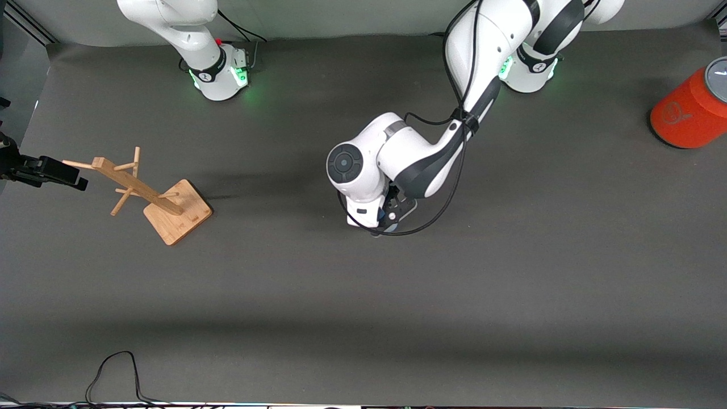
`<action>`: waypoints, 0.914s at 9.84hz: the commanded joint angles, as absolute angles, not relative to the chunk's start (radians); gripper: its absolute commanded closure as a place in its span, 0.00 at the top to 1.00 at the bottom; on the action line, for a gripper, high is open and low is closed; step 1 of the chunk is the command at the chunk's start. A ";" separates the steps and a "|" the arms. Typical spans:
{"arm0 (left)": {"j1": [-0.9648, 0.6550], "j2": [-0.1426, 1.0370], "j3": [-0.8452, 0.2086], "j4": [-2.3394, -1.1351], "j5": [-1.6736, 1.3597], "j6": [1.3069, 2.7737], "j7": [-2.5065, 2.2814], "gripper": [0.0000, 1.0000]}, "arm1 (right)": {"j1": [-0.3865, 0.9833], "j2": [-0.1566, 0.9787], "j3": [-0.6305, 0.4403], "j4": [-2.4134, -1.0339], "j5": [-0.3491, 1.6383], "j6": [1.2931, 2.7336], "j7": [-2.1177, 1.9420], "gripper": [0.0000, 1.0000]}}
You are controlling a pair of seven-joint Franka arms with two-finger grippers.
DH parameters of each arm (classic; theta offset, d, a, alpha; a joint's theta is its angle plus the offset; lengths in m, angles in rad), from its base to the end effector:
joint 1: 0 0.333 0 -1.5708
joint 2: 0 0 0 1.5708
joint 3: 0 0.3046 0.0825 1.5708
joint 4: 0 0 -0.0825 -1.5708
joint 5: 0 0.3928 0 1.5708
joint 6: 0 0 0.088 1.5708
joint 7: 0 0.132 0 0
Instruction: Rotate and upright cup with both arms
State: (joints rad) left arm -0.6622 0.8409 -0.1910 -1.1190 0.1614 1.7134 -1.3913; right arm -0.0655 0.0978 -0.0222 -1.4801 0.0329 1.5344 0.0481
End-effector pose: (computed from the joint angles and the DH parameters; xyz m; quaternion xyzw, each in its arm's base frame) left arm 0.5205 -0.5136 0.2586 -0.9569 -0.2660 0.0470 0.1066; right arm 0.5856 -0.0464 0.5722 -0.9974 0.0676 0.0214 0.0158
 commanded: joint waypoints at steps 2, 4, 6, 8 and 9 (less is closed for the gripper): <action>-0.637 0.679 -0.219 -1.426 0.103 1.850 -1.119 0.00 | -0.052 0.083 -0.035 -1.499 0.006 1.551 0.031 1.00; -0.600 0.534 -0.229 -1.648 0.017 2.015 -0.976 0.00 | -0.052 0.083 -0.035 -1.502 -0.014 1.551 0.031 1.00; -0.598 0.532 -0.229 -1.667 0.017 2.036 -0.953 0.00 | -0.052 0.084 -0.035 -1.499 -0.014 1.546 0.037 1.00; -0.601 0.534 -0.227 -1.666 0.017 2.043 -0.959 0.99 | -0.054 0.086 -0.035 -1.494 -0.012 1.543 0.043 1.00; -0.603 0.532 -0.227 -1.666 0.017 2.037 -0.963 1.00 | -0.054 0.087 -0.035 -1.494 -0.012 1.543 0.044 1.00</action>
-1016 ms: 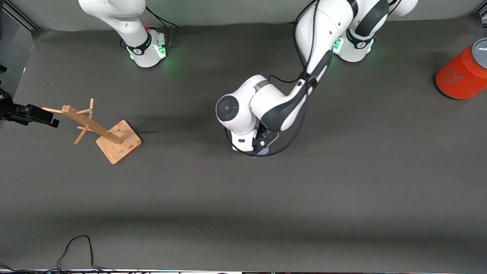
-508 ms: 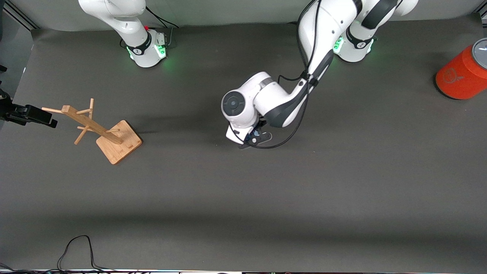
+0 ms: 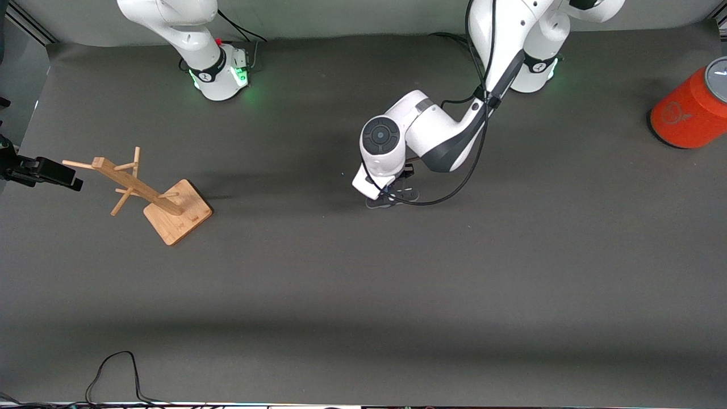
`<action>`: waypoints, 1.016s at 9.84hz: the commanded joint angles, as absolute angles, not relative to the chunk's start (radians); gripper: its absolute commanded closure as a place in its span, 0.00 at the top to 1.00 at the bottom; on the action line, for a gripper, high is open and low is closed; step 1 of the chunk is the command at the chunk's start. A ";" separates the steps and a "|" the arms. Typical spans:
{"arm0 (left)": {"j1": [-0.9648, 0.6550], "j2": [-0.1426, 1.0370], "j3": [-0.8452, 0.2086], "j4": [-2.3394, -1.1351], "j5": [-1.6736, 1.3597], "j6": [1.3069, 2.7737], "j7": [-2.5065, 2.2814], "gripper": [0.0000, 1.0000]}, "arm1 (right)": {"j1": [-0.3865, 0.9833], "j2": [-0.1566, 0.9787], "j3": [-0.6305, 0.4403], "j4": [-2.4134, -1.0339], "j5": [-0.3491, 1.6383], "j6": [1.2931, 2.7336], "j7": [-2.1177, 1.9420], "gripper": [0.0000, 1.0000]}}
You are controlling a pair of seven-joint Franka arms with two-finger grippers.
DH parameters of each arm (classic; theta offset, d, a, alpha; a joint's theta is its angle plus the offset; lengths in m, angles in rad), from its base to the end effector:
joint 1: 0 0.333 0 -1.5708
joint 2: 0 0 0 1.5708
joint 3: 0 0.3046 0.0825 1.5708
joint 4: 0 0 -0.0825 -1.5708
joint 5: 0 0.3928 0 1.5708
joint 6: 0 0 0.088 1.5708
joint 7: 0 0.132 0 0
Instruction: Rotate and upright cup with both arms
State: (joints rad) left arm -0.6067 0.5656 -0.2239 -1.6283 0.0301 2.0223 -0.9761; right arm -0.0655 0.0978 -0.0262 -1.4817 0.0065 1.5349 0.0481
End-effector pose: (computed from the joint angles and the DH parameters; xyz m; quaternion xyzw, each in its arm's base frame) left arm 0.4594 -0.4812 0.2466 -0.9928 -0.0769 0.0862 0.0322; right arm 0.5850 -0.0522 0.5714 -0.9973 0.0697 0.0222 0.0025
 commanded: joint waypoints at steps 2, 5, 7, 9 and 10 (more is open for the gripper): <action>-0.597 0.516 -0.229 -1.663 0.017 2.020 -0.968 1.00 | -0.052 0.089 -0.035 -1.494 -0.012 1.543 0.046 1.00; -0.550 0.430 -0.222 -1.603 0.009 1.861 -0.980 1.00 | -0.054 0.089 -0.035 -1.493 -0.009 1.542 0.048 1.00; -0.441 0.336 -0.221 -1.600 0.021 1.813 -0.950 1.00 | -0.054 0.089 -0.035 -1.494 -0.002 1.545 0.034 1.00; -0.292 0.275 -0.219 -1.608 0.034 1.735 -0.817 1.00 | -0.054 0.086 -0.035 -1.496 0.002 1.545 0.014 1.00; -0.220 0.241 -0.219 -1.633 0.058 1.697 -0.717 1.00 | -0.052 0.086 -0.035 -1.496 0.002 1.545 0.009 1.00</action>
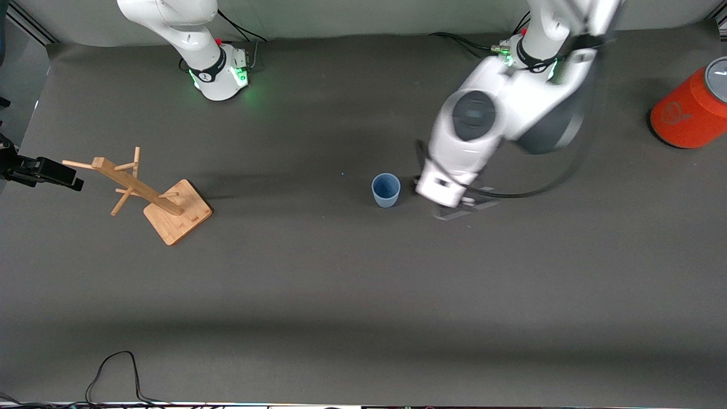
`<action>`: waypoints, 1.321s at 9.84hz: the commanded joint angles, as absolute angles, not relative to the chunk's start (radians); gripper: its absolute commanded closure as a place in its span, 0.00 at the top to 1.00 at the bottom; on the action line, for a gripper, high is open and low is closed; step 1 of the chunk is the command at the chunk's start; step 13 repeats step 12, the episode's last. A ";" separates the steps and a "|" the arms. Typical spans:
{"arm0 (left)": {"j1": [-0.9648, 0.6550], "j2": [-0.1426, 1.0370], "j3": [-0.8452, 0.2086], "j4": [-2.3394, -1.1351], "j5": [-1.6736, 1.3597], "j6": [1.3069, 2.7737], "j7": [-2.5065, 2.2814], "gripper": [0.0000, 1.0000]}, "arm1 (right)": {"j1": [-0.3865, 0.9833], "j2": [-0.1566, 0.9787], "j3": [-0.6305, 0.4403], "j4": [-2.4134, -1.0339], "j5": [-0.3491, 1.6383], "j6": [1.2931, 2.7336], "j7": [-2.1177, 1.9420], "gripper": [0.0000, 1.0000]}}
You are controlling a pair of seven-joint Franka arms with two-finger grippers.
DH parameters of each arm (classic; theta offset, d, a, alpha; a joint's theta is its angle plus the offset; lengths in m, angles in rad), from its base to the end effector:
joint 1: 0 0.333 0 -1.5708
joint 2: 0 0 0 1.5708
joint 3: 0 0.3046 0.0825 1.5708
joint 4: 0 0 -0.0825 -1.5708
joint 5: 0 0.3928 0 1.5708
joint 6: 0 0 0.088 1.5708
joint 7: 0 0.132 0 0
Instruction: Rotate and upright cup with both arms
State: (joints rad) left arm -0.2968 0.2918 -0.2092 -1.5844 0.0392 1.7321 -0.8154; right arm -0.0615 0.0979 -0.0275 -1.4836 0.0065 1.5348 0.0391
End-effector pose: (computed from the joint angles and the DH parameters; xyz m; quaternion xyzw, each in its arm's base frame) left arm 0.5616 -0.2937 0.4218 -0.9860 -0.1515 0.0611 0.0335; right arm 0.5851 -0.0506 0.5704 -0.9977 0.0639 0.0233 0.0025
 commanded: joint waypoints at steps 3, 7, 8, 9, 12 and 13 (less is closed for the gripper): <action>-0.017 0.134 -0.219 -1.643 0.066 1.596 -0.296 1.00 | -0.052 0.086 -0.035 -1.496 0.002 1.543 0.009 1.00; 0.173 0.042 -0.212 -1.640 0.052 1.556 0.025 1.00 | -0.051 0.089 -0.028 -1.494 0.002 1.543 0.009 1.00; 0.196 0.017 -0.198 -1.622 0.022 1.504 0.107 1.00 | -0.051 0.087 -0.028 -1.494 0.002 1.543 0.009 1.00; 0.186 -0.015 -0.148 -1.611 -0.009 1.479 0.124 1.00 | -0.052 0.080 -0.029 -1.493 0.002 1.540 0.008 1.00; 0.184 -0.077 -0.126 -1.588 -0.032 1.413 0.126 1.00 | -0.048 0.083 -0.026 -1.490 0.003 1.552 0.015 1.00; 0.184 -0.077 -0.126 -1.588 -0.032 1.413 0.126 1.00 | -0.048 0.083 -0.026 -1.490 0.003 1.552 0.015 1.00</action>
